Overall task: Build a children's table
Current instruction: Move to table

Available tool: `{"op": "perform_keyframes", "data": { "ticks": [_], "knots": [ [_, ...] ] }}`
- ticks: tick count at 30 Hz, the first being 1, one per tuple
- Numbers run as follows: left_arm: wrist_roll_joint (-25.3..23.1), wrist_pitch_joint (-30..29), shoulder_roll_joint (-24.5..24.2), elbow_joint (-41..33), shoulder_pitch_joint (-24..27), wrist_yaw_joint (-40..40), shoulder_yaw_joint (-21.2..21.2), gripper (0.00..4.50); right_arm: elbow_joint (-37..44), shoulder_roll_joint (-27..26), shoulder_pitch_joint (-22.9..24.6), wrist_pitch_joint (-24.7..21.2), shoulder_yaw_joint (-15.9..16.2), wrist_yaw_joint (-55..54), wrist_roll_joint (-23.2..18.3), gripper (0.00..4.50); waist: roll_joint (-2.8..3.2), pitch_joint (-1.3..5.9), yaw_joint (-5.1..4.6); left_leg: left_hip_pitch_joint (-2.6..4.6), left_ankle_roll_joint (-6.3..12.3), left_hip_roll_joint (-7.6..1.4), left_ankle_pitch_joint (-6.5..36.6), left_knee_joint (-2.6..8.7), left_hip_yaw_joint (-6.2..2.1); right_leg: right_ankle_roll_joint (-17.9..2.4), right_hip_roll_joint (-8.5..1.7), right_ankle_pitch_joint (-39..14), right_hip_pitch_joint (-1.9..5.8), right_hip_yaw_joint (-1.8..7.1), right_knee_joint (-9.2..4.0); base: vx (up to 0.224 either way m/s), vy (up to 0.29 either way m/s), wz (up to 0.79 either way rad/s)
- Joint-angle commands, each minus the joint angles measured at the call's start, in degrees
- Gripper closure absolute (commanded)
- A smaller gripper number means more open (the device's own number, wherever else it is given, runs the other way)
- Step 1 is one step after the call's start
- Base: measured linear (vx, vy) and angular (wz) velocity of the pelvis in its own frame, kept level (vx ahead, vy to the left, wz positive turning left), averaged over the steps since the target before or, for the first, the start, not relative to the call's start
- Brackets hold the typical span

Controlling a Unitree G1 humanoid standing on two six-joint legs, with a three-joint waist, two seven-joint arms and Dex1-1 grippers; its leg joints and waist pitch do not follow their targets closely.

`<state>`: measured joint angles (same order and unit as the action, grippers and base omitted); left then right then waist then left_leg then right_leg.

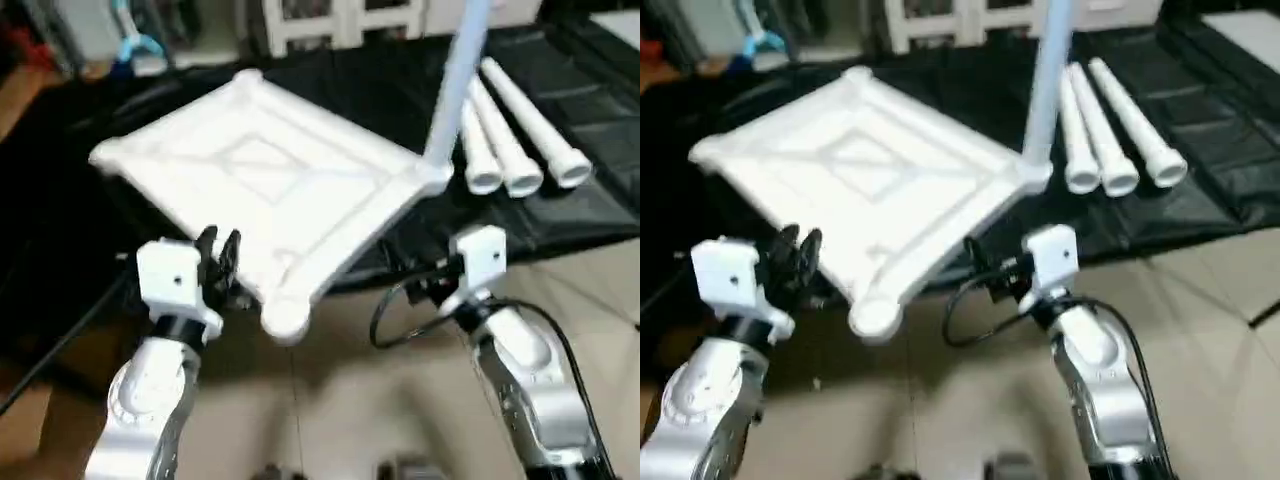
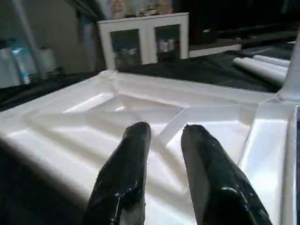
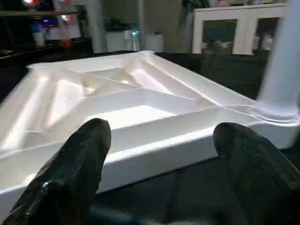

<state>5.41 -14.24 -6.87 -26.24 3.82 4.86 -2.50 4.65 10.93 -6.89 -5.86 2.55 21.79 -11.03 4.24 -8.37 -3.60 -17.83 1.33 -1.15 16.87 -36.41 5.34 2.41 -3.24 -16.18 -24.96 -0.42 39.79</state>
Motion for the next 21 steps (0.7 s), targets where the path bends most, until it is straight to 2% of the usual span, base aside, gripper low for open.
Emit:
{"op": "perform_keyframes", "data": {
  "ticks": [1,2,3,4,5,6,7,8,9,10,11,12,13,14,15,16,17,18,19,20,21],
  "knots": [
    [0.9,-0.6,0.0,-0.3,0.4,0.7,0.0,3.10,1.5,0.2,0.2,-0.3,-0.3,0.8,-0.5,0.64,-4.17,3.90,2.30,-3.39,13.95,-0.15,11.3,-2.47,0.34,2.8,-6.00,-12.9,9.68,9.21,-9.58,0.170,-0.069,0.06],
    [0.9,-0.6,0.0,-0.3,0.4,0.7,0.0,3.10,1.5,0.2,0.2,-0.3,-0.3,0.8,-0.5,0.64,-4.17,3.90,2.30,-3.39,13.95,-0.15,11.3,-2.47,0.34,2.8,-6.00,-12.9,9.68,9.21,-9.58,0.188,-0.089,0.11],
    [3.9,-1.3,-0.3,-1.0,0.2,2.5,1.0,3.10,1.9,0.3,0.5,-0.5,-0.1,1.6,-0.9,0.64,-2.20,3.53,2.62,-5.70,8.56,-0.78,1.7,-6.75,-1.21,-5.9,-8.00,-22.5,11.67,11.28,-10.35,0.205,-0.046,0.13],
    [4.3,-1.4,-0.4,-1.1,0.2,2.7,1.2,3.10,1.9,0.4,0.6,-0.5,-0.1,1.7,-0.9,0.64,-1.77,2.77,2.94,-7.31,6.30,-2.06,-3.4,-7.21,-2.54,-10.7,-7.73,-14.9,11.63,10.78,-9.93,0.205,-0.046,0.13],
    [7.8,-2.5,-2.3,-2.2,0.6,6.4,1.8,3.10,2.1,0.5,0.9,-0.5,0.1,2.2,-1.1,0.64,-1.44,3.16,3.36,-7.87,5.20,-2.93,-6.0,-6.97,-3.04,-13.8,-7.92,-6.9,11.88,10.75,-9.61,0.181,0.000,0.07],
    [14.0,-5.8,-6.3,-4.8,1.9,13.7,2.4,3.10,2.3,1.0,1.2,-0.7,0.3,3.0,-1.6,0.64,-0.85,3.40,3.87,-8.61,3.60,-4.50,-13.8,-3.99,-3.59,-17.5,-6.42,9.7,11.31,7.78,-7.53,0.164,0.019,-0.05],
    [16.4,-7.5,-8.1,-6.0,2.6,16.6,2.4,3.10,2.3,1.2,1.2,-0.8,0.4,3.4,-1.8,0.64,0.97,4.73,4.67,-7.53,3.32,-5.62,-27.3,1.59,-3.25,-13.9,-1.21,25.9,9.40,3.02,-3.41,0.164,0.019,-0.05],
    [16.4,-7.5,-8.1,-6.0,2.6,16.6,2.4,3.10,2.3,1.2,1.2,-0.8,0.4,3.4,-1.8,0.64,0.97,4.73,4.67,-7.53,3.32,-5.62,-27.3,1.59,-3.25,-13.9,-1.21,25.9,9.40,3.02,-3.41,0.057,0.001,-0.07],
    [21.3,-9.7,-11.7,-8.7,4.7,22.1,2.8,3.10,2.2,1.5,1.1,-0.9,0.5,3.9,-2.0,0.64,4.39,5.27,2.98,-1.57,11.38,-15.17,-43.0,2.50,-9.16,-6.2,-0.52,17.5,2.31,1.55,0.43,0.000,0.000,0.00],
    [23.7,-11.0,-13.5,-9.9,5.9,24.4,3.3,3.10,2.2,1.6,1.0,-1.0,0.4,4.1,-2.2,0.64,4.06,5.69,3.94,-0.20,10.81,-15.96,-59.4,1.51,-10.43,-5.3,-2.49,11.6,1.37,2.85,0.08,0.000,0.000,0.00],
    [25.4,-12.1,-15.7,-10.9,7.3,26.9,3.8,3.10,2.2,1.9,0.9,-1.2,0.5,4.6,-2.5,0.64,3.81,5.76,4.22,-0.96,9.16,-14.58,-59.8,2.10,-9.23,-4.5,-2.17,12.0,2.11,2.45,-0.74,0.068,0.109,-0.02],
    [26.5,-13.4,-17.4,-11.5,8.4,28.6,4.4,3.10,2.3,2.2,0.9,-1.4,0.7,5.3,-2.8,0.64,3.27,5.65,5.06,-2.39,5.81,-11.34,-50.6,3.17,-6.88,-4.6,-1.32,13.0,3.17,1.60,-2.56,0.013,0.077,-0.02],
    [26.5,-14.3,-20.1,-11.6,9.8,31.1,4.8,3.10,2.5,3.1,1.1,-1.7,1.0,7.1,-3.4,0.64,3.21,5.47,5.21,-3.10,4.32,-10.01,-42.6,3.29,-5.81,-6.1,-1.63,12.7,3.55,1.46,-3.61,0.013,0.077,-0.02],
    [26.5,-14.3,-20.1,-11.6,9.8,31.1,4.8,3.10,2.5,3.1,1.1,-1.7,1.0,7.1,-3.4,0.64,2.12,5.35,5.75,-4.37,2.52,-7.76,-22.7,2.97,-3.63,-8.6,-3.40,11.8,4.14,2.30,-5.72,0.000,0.000,0.00],
    [26.5,-14.3,-20.1,-11.6,9.8,31.1,4.8,3.10,2.5,3.1,1.1,-1.7,1.0,7.1,-3.4,0.64,1.61,4.77,5.99,-5.43,1.78,-7.74,-5.9,3.84,-2.54,-11.1,-5.43,6.5,5.47,3.30,-6.93,-0.065,0.004,0.08],
    [25.8,-15.5,-23.0,-11.4,10.8,33.0,4.8,3.10,2.8,4.1,1.3,-1.9,1.4,8.9,-3.7,0.64,1.30,4.43,6.43,-4.70,1.48,-8.69,3.4,4.47,-1.97,-12.8,-5.69,-1.2,5.04,3.60,-7.84,-0.065,0.004,0.08],
    [26.0,-17.5,-26.8,-11.1,11.5,35.3,4.4,3.10,3.0,5.2,1.5,-2.1,1.6,10.9,-4.1,0.64,1.87,4.25,6.42,-4.42,1.15,-9.12,6.4,4.75,-1.88,-13.6,-5.52,-5.2,4.71,3.52,-7.78,-0.080,-0.002,0.14],
    [26.7,-18.5,-28.3,-11.2,11.6,36.2,4.4,3.10,3.0,5.6,1.6,-2.2,1.5,11.5,-4.3,0.64,2.04,3.36,5.93,-4.66,-0.33,-9.69,12.7,5.83,-1.51,-13.7,-4.99,-14.9,4.32,3.03,-7.84,-0.078,0.012,0.02],
    [28.0,-20.0,-29.6,-11.3,11.8,37.2,4.4,3.10,3.0,6.0,1.6,-2.2,1.2,11.9,-4.5,0.64,1.92,2.99,5.66,-4.70,-1.63,-9.83,16.3,6.40,-1.40,-13.1,-4.64,-19.5,4.12,2.80,-7.89,-0.078,0.012,0.02],
    [28.0,-20.0,-29.6,-11.3,11.8,37.2,4.4,3.10,3.0,6.0,1.6,-2.2,1.2,11.9,-4.5,0.64,2.18,2.72,5.51,-4.09,-4.62,-10.02,23.7,7.05,-1.58,-11.6,-4.54,-26.3,3.50,2.58,-8.07,-0.076,0.035,-0.07],
    [29.1,-21.1,-30.6,-11.5,11.9,37.7,4.5,3.10,3.0,6.3,1.5,-2.2,1.1,12.1,-4.7,0.64,2.04,2.70,5.38,-3.58,-6.63,-10.02,28.5,7.21,-1.73,-10.1,-4.91,-29.4,3.06,2.53,-8.53,-0.082,0.039,-0.06]
  ]
}}
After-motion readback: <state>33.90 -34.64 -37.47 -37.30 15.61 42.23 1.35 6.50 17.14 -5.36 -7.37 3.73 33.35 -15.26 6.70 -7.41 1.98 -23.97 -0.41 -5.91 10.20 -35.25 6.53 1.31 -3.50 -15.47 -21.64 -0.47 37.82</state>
